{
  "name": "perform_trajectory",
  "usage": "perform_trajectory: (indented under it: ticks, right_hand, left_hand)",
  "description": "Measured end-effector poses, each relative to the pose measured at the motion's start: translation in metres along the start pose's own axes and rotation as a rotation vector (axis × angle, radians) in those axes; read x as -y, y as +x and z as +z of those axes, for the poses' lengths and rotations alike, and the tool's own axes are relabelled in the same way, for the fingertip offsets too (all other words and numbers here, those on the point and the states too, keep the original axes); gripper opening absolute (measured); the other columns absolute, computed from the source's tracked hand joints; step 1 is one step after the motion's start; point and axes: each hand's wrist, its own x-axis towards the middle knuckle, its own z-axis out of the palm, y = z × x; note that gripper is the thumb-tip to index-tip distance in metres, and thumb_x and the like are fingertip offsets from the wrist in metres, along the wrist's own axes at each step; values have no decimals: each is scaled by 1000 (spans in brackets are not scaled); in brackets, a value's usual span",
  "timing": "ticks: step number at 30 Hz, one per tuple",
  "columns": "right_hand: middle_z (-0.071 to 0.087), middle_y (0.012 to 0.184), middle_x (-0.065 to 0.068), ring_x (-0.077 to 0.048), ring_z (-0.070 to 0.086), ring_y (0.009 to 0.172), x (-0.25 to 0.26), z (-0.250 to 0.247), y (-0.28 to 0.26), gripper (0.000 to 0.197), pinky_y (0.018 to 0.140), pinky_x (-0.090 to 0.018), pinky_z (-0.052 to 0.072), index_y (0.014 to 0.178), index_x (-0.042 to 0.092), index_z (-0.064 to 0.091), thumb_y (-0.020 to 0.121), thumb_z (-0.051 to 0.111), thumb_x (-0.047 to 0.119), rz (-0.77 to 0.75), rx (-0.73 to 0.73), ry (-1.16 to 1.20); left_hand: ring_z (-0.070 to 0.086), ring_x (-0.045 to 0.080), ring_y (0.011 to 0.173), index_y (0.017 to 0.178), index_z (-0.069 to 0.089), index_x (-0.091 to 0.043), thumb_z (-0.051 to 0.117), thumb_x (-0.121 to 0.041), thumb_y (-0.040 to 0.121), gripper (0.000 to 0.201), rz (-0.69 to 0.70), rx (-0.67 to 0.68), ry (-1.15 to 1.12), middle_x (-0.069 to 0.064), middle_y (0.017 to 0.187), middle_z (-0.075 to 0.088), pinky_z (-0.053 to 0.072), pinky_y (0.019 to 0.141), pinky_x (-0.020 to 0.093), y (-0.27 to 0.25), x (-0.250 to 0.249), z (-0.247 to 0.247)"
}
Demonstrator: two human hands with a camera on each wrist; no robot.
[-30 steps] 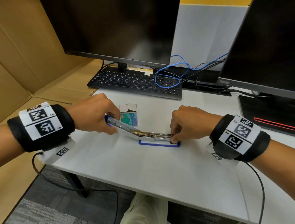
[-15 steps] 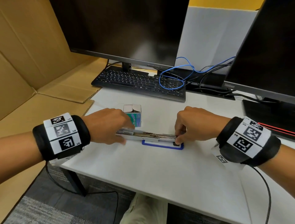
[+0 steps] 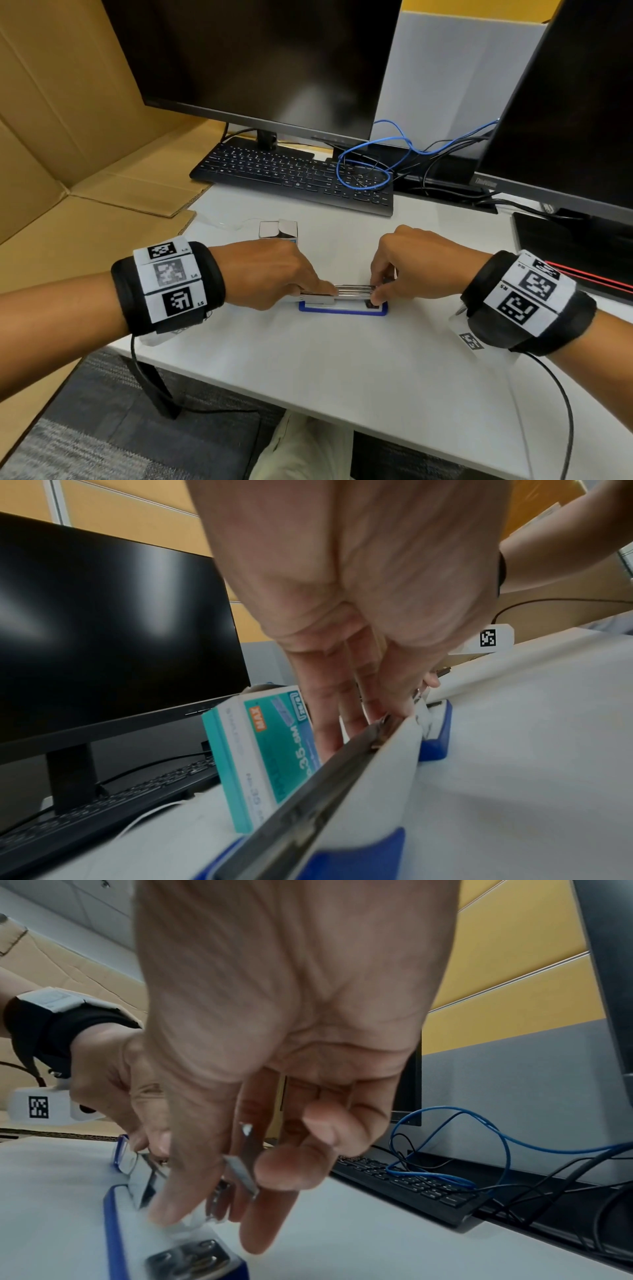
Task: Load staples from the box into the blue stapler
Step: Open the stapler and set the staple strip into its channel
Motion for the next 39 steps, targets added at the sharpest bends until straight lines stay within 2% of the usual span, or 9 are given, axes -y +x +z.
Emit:
perform_trajectory:
  ticks: [5, 8, 13, 18, 22, 25, 30, 34, 39]
  right_hand:
    - [70, 83, 11, -13, 55, 90, -4, 2, -1, 28, 74, -34, 53, 91, 29, 79, 79, 72, 54, -23, -3, 17]
    - [72, 82, 13, -5, 56, 78, -10, 0, -1, 28, 74, -35, 54, 89, 32, 79, 79, 70, 56, -40, -53, 77]
    - [74, 84, 19, 19, 55, 72, -16, -6, 3, 13, 70, -19, 46, 94, 27, 80, 90, 67, 28, -91, -154, 142]
    - [73, 83, 11, -3, 63, 75, -9, -1, 7, 23, 75, -27, 53, 110, 30, 69, 92, 62, 16, -101, -192, 210]
    - [71, 88, 12, 2, 49, 81, -2, 15, 9, 42, 82, -32, 48, 132, 36, 48, 93, 61, 24, -62, -133, 226]
    - [72, 96, 9, -5, 57, 85, -1, 17, 10, 32, 84, -32, 53, 125, 26, 62, 95, 54, 16, -87, -134, 207]
    - [58, 98, 11, -6, 51, 88, 0, 17, 10, 39, 77, -6, 37, 120, 15, 68, 96, 39, 2, -129, -112, 196]
    - [54, 99, 8, -10, 49, 94, -1, 21, 11, 40, 89, -23, 43, 123, 18, 64, 94, 38, 8, -136, -74, 171]
    - [41, 84, 20, -1, 45, 83, -1, 28, 13, 38, 77, -13, 34, 130, 16, 60, 100, 37, 15, -172, -96, 167]
  left_hand:
    - [69, 19, 105, 141, 52, -32, 52, -11, 97, 49, 0, -4, 0, -6, 126, 71, 57, 84, 36, 0, 1, 4]
    - [68, 21, 97, 140, 52, -36, 49, -7, 94, 55, 11, 19, 66, -8, 117, 72, 57, 77, 39, 1, 4, 6]
    - [66, 25, 102, 143, 46, -38, 47, 0, 90, 66, 5, 67, 174, -6, 121, 68, 57, 75, 41, 2, 0, 7]
    - [65, 27, 102, 145, 44, -37, 47, -1, 91, 65, 2, 80, 220, -3, 124, 66, 56, 74, 41, 3, -4, 5]
    - [66, 28, 99, 145, 46, -37, 47, 2, 90, 67, 1, 78, 225, -2, 122, 67, 56, 73, 41, 3, -3, 6]
    - [66, 29, 102, 144, 47, -36, 48, 2, 89, 66, 7, 74, 228, -1, 122, 68, 57, 76, 43, 3, -2, 6]
    - [66, 28, 98, 144, 46, -37, 49, 1, 89, 66, 1, 86, 225, -2, 119, 69, 57, 73, 43, 4, 0, 8]
    - [66, 28, 91, 143, 46, -37, 47, 0, 89, 65, -7, 94, 245, -2, 114, 69, 56, 69, 42, 4, -1, 8]
    - [64, 28, 87, 144, 46, -36, 47, 0, 88, 66, -10, 94, 240, -2, 109, 69, 55, 67, 42, 5, -2, 8]
